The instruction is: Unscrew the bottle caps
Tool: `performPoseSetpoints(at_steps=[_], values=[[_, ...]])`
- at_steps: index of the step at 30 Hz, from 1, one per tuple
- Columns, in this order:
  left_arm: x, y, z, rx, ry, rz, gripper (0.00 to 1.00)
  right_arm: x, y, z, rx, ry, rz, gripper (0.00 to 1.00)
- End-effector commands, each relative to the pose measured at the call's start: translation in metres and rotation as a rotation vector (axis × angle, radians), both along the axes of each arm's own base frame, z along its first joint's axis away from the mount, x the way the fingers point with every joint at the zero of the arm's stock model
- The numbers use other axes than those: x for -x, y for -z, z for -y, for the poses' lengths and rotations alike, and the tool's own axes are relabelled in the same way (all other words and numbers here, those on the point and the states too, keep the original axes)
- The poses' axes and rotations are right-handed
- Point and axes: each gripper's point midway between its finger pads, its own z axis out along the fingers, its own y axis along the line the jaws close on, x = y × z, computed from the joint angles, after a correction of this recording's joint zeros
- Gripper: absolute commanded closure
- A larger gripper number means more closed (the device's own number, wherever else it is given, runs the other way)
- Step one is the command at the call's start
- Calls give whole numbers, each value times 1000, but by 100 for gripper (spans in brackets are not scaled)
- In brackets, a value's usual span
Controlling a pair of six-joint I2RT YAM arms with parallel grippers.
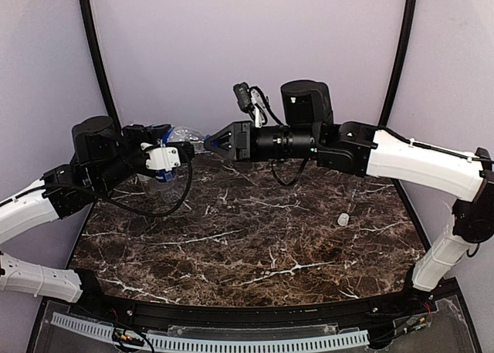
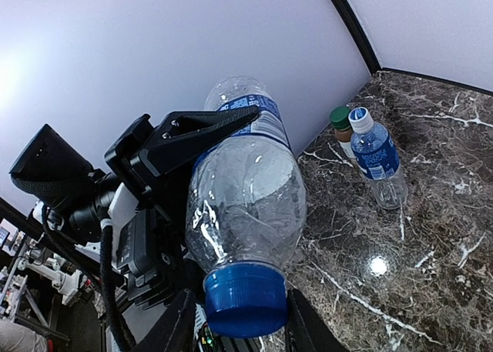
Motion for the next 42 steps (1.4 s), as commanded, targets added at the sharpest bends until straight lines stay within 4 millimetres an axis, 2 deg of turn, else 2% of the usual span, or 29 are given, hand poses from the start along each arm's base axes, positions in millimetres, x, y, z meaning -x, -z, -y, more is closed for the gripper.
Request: performPoseSetpoints(at_steps=[1, 6, 9, 13, 16, 24, 28, 31, 37, 42], values=[[1, -1, 0, 12, -4, 16, 76, 0, 6, -4, -7, -6, -3, 67], [3, 1, 1, 13, 11, 12, 77, -1, 4, -4, -5, -5, 22, 100], [8, 6, 2, 10, 37, -6, 77, -1, 3, -2, 3, -4, 60, 100], [21, 32, 8, -32, 112, -82, 77, 3, 0, -2, 10, -36, 177, 100], [28, 46, 8, -42, 140, -153, 79, 19, 3, -6, 65, -94, 380, 100], [56, 66, 14, -16, 235, -364, 80, 56, 29, -14, 286, -227, 910, 100], [80, 76, 17, -30, 313, -497, 80, 99, 52, -13, 360, -417, 1255, 100], [91, 82, 18, -34, 344, -567, 80, 119, 71, -13, 436, -508, 1502, 100], [99, 90, 19, -49, 364, -633, 80, 116, 99, -15, 752, -559, 1906, 100], [102, 92, 21, -46, 372, -661, 80, 112, 94, -15, 880, -503, 2211, 100]])
